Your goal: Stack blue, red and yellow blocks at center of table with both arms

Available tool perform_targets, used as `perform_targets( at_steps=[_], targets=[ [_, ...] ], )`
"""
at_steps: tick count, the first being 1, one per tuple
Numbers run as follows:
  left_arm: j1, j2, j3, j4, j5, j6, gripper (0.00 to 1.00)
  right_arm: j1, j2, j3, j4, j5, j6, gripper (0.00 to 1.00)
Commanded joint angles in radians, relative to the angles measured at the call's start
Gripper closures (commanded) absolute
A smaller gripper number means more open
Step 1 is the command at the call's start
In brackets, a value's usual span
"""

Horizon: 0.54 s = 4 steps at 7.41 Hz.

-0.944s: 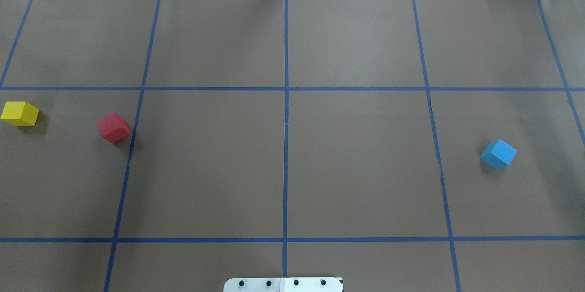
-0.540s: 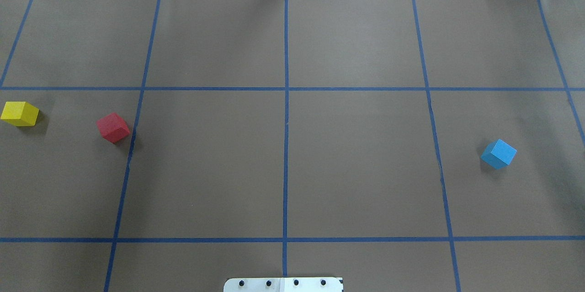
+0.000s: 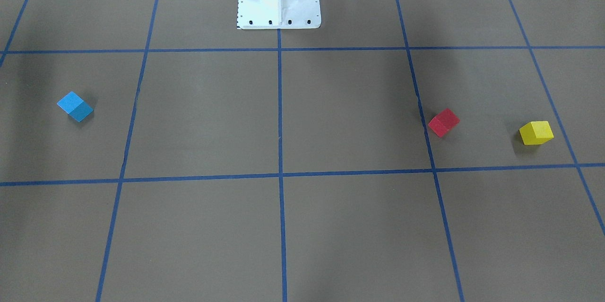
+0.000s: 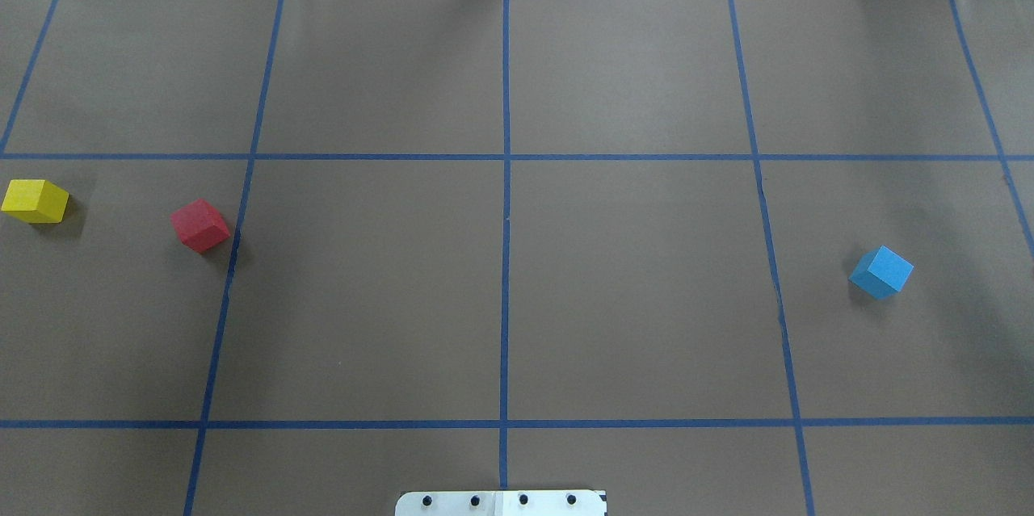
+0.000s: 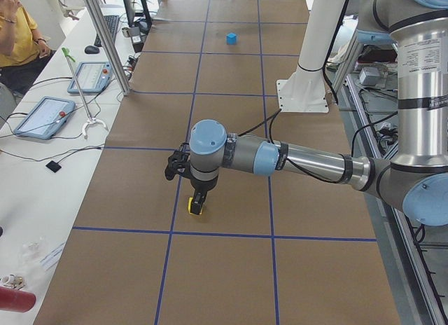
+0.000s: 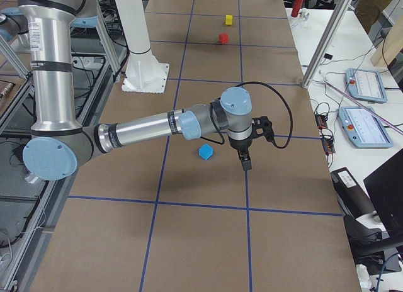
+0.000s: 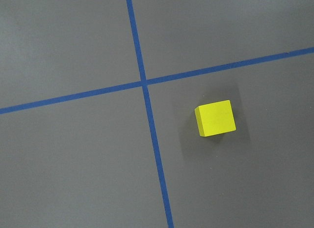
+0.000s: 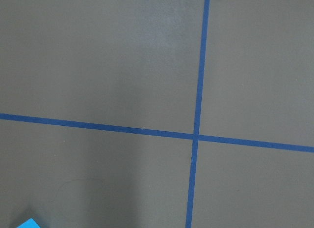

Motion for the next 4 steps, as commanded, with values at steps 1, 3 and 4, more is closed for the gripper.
perform_targets(
  at_steps=[1, 3, 4],
  targets=[
    [0.000, -0.046, 0.012, -0.104, 0.000, 0.000, 0.00, -0.148, 0.003, 0.014, 0.086, 0.004, 0.277, 0.00],
    [0.000, -0.046, 0.010, -0.110, 0.000, -0.002, 0.00, -0.311, -0.029, 0.013, 0.327, -0.138, 0.623, 0.00],
    [0.000, -0.047, 0.009, -0.112, 0.000, -0.002, 0.00, -0.359, -0.066, 0.030, 0.337, -0.173, 0.712, 0.01]
  ],
)
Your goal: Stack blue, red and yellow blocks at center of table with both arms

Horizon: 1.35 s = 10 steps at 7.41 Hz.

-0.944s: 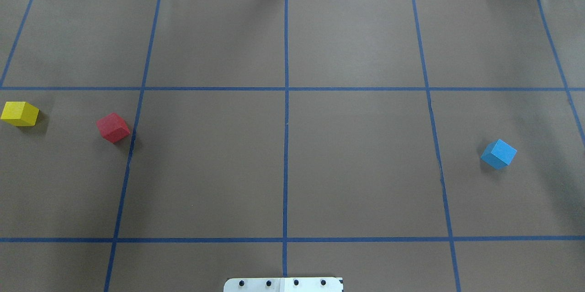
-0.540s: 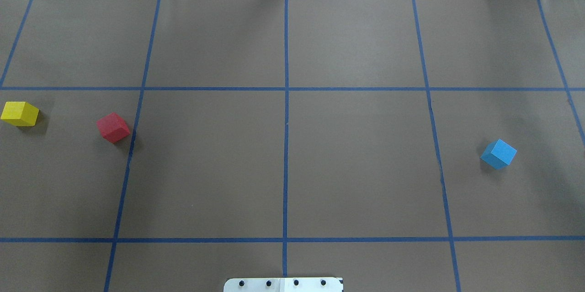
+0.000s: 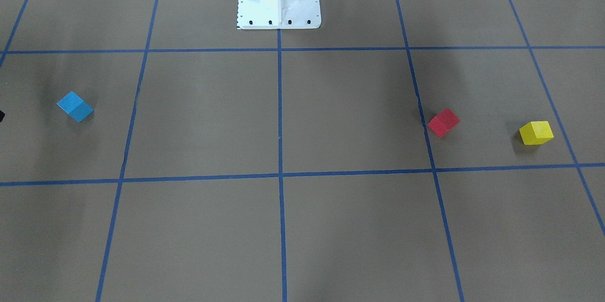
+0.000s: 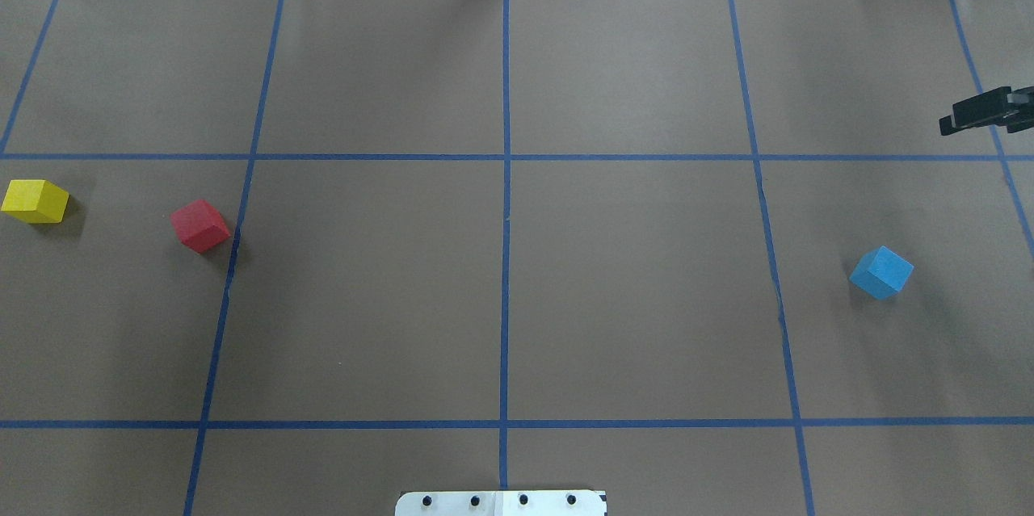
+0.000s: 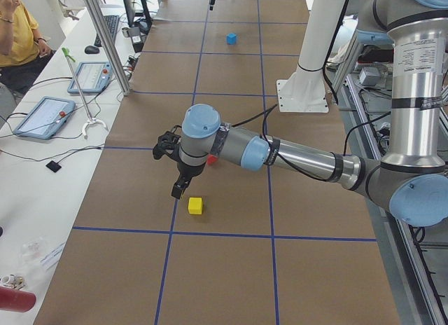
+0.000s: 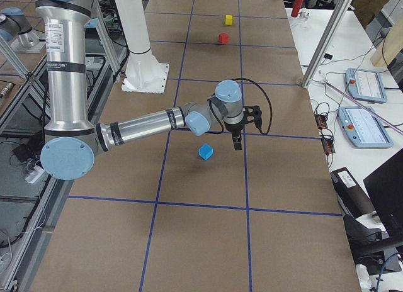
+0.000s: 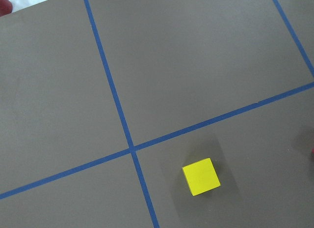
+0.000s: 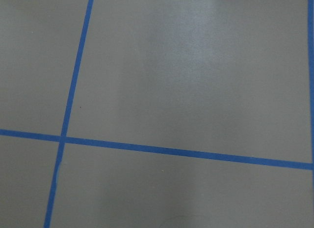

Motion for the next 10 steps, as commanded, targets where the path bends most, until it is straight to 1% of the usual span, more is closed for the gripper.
perform_targets(
  at_steps=[1, 2, 3, 4, 5, 6, 7, 9, 10],
  targets=[
    [0.000, -0.002, -0.007, -0.005, 0.000, -0.001, 0.00, -0.097, -0.094, 0.045, 0.065, -0.071, 0.203, 0.03],
    [0.000, -0.002, -0.009, -0.005, 0.000, -0.001, 0.00, -0.122, -0.149, 0.061, 0.113, -0.101, 0.212, 0.02],
    [0.000, -0.002, -0.012, -0.005, 0.000, -0.001, 0.00, -0.163, -0.203, 0.061, 0.203, -0.124, 0.234, 0.02],
    [0.000, -0.002, -0.012, -0.007, 0.000, -0.001, 0.00, -0.195, -0.237, 0.061, 0.262, -0.140, 0.313, 0.03],
    [0.000, -0.002, -0.014, -0.007, 0.000, -0.001, 0.00, -0.255, -0.239, 0.061, 0.275, -0.204, 0.321, 0.01],
    [0.000, -0.002, -0.015, -0.007, 0.000, -0.001, 0.00, -0.307, -0.245, 0.061, 0.313, -0.224, 0.291, 0.01],
    [0.000, -0.002, -0.015, -0.005, 0.000, -0.001, 0.00, -0.324, -0.271, 0.059, 0.356, -0.221, 0.154, 0.01],
    [0.000, 0.000, -0.015, -0.005, 0.000, -0.001, 0.00, -0.324, -0.277, 0.041, 0.362, -0.210, -0.191, 0.02],
    [0.000, 0.001, -0.014, -0.005, 0.000, -0.001, 0.00, -0.324, -0.276, 0.021, 0.364, -0.192, -0.332, 0.02]
  ],
)
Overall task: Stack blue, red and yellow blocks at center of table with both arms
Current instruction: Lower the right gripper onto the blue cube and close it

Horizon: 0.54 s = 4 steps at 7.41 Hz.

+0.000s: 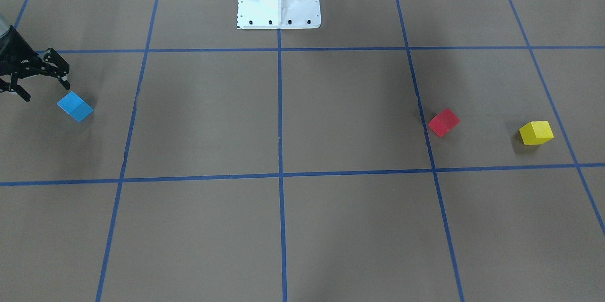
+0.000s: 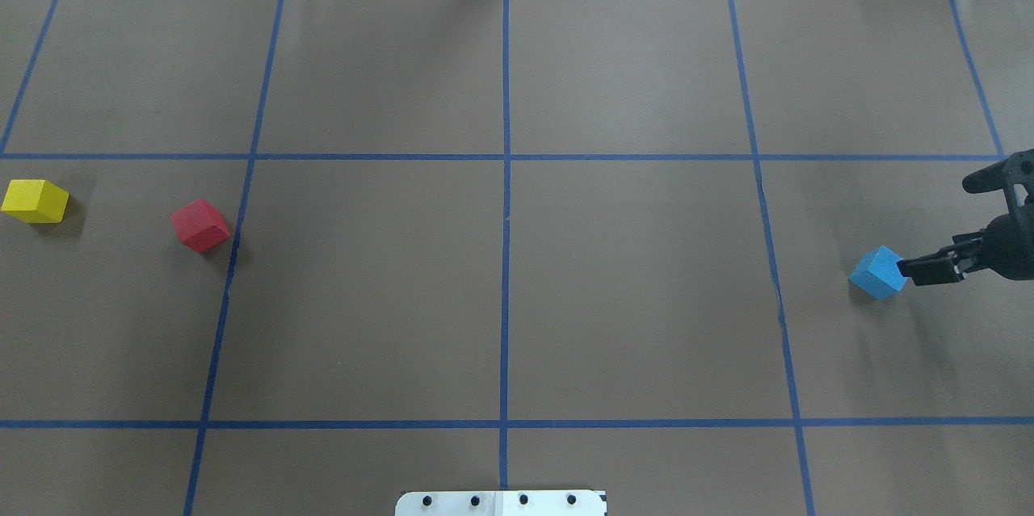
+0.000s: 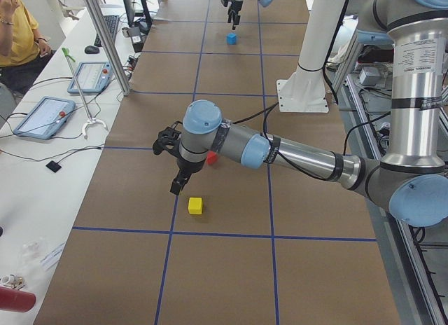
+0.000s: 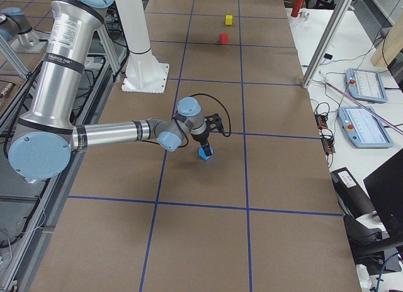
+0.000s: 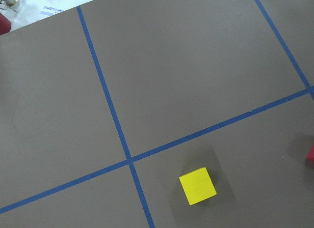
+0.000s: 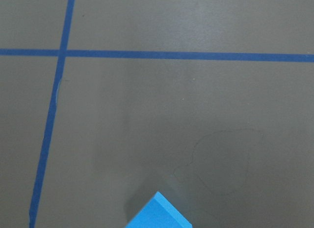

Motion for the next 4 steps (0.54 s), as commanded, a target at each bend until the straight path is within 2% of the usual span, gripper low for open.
perform_targets(
  at_steps=[1, 3, 4],
  targets=[
    [0.000, 0.004, 0.001, 0.000, -0.002, 0.000, 0.00, -0.002, 0.007, -0.042, 0.008, 0.058, -0.264, 0.02],
    [0.000, 0.006, 0.001, 0.000, 0.000, 0.000, 0.00, -0.006, 0.033, -0.045, 0.005, 0.070, -0.268, 0.02],
    [0.000, 0.006, 0.001, 0.000, -0.002, 0.000, 0.00, -0.008, 0.060, -0.077, 0.006, 0.070, -0.268, 0.02]
  ],
)
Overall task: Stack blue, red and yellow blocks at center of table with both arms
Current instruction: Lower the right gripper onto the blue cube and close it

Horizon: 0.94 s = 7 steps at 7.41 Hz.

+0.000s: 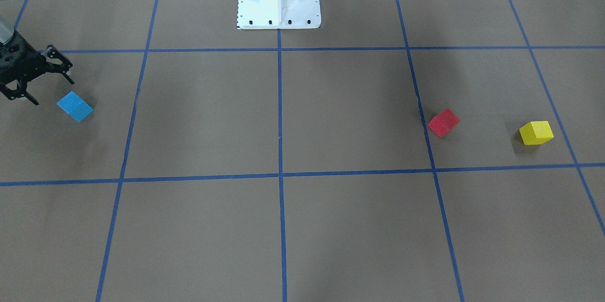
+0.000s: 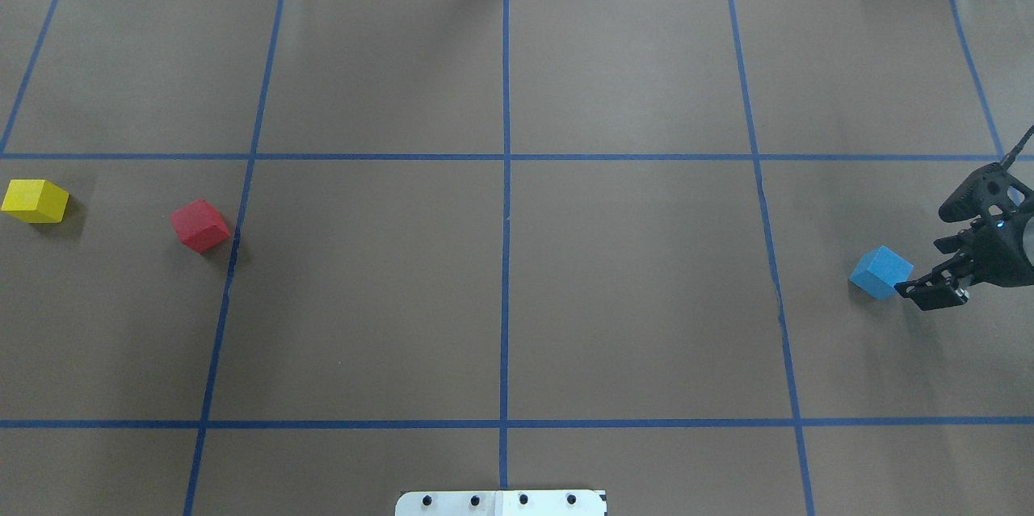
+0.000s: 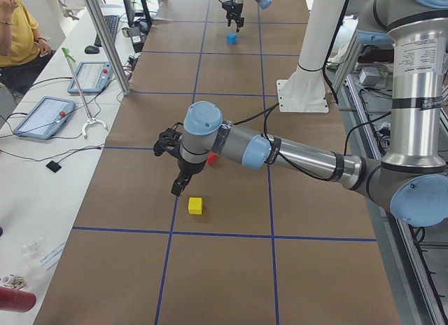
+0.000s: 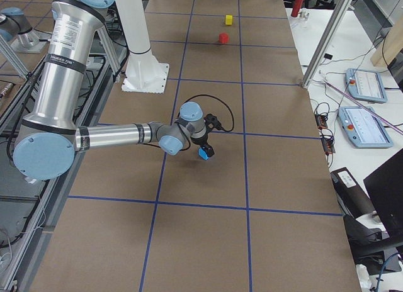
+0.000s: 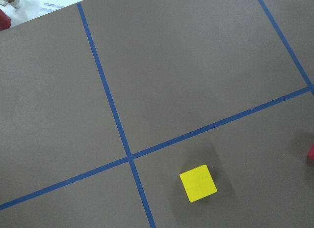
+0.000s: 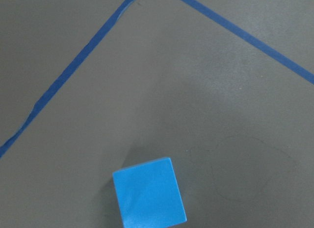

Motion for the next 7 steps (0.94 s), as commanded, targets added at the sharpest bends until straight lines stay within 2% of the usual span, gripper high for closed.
perform_targets(
  at_steps=[1, 2, 7],
  targets=[
    [0.000, 0.000, 0.000, 0.000, 0.000, 0.000, 0.00, -0.002, 0.075, -0.075, 0.001, 0.004, -0.006, 0.02],
    [0.000, 0.002, 0.000, -0.002, 0.000, 0.000, 0.00, -0.002, 0.100, -0.109, 0.001, 0.004, -0.003, 0.02],
    [0.000, 0.002, -0.001, 0.000, 0.000, 0.000, 0.00, -0.032, 0.091, -0.113, -0.001, 0.013, 0.009, 0.02]
  ],
)
